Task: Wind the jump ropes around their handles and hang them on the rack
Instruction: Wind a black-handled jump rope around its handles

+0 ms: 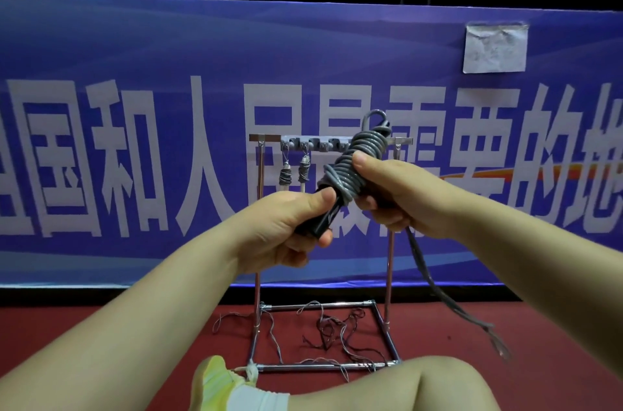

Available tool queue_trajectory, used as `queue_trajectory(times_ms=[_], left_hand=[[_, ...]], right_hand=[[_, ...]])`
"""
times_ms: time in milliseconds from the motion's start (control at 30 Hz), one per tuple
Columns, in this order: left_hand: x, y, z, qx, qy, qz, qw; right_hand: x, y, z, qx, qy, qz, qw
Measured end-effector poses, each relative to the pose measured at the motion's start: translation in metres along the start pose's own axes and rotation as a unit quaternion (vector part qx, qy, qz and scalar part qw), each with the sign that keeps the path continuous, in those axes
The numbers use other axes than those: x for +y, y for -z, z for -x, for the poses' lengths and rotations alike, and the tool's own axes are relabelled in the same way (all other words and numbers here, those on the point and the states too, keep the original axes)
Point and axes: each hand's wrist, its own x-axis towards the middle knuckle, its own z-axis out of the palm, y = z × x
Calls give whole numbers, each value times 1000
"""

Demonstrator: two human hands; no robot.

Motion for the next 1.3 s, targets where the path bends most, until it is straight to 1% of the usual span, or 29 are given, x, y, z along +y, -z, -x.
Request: queue_trajectory(times_ms=[200,300,367,433,467,500,533,567,600,633,667,700,733,800,867,1000,1100,1167,1300], left_hand=[[3,-6,-2,82,11,-71,994],[6,-6,-5,127,12,-145,981],[8,-5,-6,152,-2,-235,960],[9,-5,-8,169,-21,-361,917],[10,-7,-9,174,-30,-406,897],[11,-8,-9,177,-35,-426,886],[11,-9,-9,173,-36,-425,888],[12,-10,-9,155,-33,-395,905],[12,-9,-7,122,-18,-330,936],[12,-8,-5,73,11,-242,967],[13,-4,0,21,44,-144,988],[11,-1,2,-29,70,-60,995],[10,0,2,-64,81,2,995],[8,-4,1,-78,88,56,991],[8,-14,-2,-45,97,45,993],[5,-21,-10,27,94,-84,992],[1,-26,-18,68,102,-164,979],[-1,-28,-23,82,108,-207,969],[-4,-27,-28,108,114,-306,939]], right_hand=[[4,-5,-3,58,-45,45,996],[7,-7,-5,75,-67,73,992],[9,-8,-4,81,-84,70,991],[11,-9,-3,91,-98,40,990],[12,-10,-3,101,-99,26,990],[13,-10,-3,116,-91,22,989],[16,-9,-3,132,-78,22,988],[18,-9,-2,143,-60,18,988],[20,-9,-2,146,-39,8,988],[22,-10,-1,143,-21,-10,989],[21,-12,-1,131,-3,-22,991],[21,-15,-1,124,10,-31,992],[22,-17,0,123,21,-31,992],[22,-20,-2,131,41,-8,990],[23,-16,-4,136,49,36,989],[27,-7,-2,96,-5,75,993],[32,-8,-2,102,-51,96,989],[35,-8,-2,103,-75,95,987],[40,-10,-5,95,-106,85,986]])
